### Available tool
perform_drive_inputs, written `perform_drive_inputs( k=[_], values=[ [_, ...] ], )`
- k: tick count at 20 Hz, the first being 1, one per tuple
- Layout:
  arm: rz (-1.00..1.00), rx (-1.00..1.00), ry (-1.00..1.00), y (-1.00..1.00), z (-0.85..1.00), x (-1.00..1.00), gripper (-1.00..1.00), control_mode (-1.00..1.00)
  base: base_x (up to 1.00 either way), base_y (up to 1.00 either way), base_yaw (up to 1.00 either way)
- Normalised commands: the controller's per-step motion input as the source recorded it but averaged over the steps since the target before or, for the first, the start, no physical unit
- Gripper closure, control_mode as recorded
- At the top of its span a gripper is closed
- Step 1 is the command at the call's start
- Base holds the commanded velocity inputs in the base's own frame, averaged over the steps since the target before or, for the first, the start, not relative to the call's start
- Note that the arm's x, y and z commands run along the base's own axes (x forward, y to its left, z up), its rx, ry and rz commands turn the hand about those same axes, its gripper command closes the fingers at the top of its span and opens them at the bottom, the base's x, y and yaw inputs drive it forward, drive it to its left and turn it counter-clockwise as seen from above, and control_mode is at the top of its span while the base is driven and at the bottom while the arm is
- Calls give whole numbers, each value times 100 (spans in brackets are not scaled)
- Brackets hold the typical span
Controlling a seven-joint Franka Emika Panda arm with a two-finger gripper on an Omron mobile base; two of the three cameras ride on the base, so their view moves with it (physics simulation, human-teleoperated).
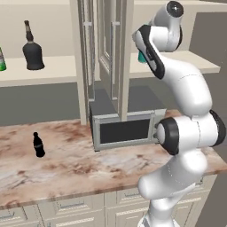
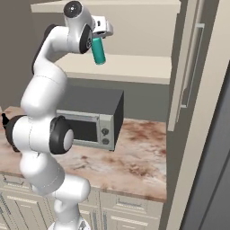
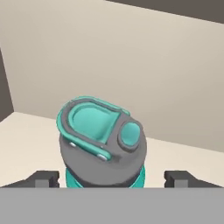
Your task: Sort all alcoholic drinks to one cabinet, and non-alcoholic drinks to the other.
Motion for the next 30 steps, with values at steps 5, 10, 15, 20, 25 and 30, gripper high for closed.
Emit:
perform_drive_inputs(
  k=[5, 10, 15, 20, 25, 30],
  values=[
    [0, 0, -1, 0, 0, 17, -100, -100, 0, 0, 0],
    [0, 0, 0, 0, 0, 0, -100, -100, 0, 0, 0],
    [0, 0, 0, 0, 0, -18, -100, -100, 0, 0, 0],
    [0, 0, 0, 0, -25, -90, -100, -100, 0, 0, 0],
    [-2, 3, 0, 0, -45, -100, -100, -100, 0, 0, 0],
    [-3, 5, 2, 0, -40, -100, -100, -100, 0, 0, 0]
  ],
)
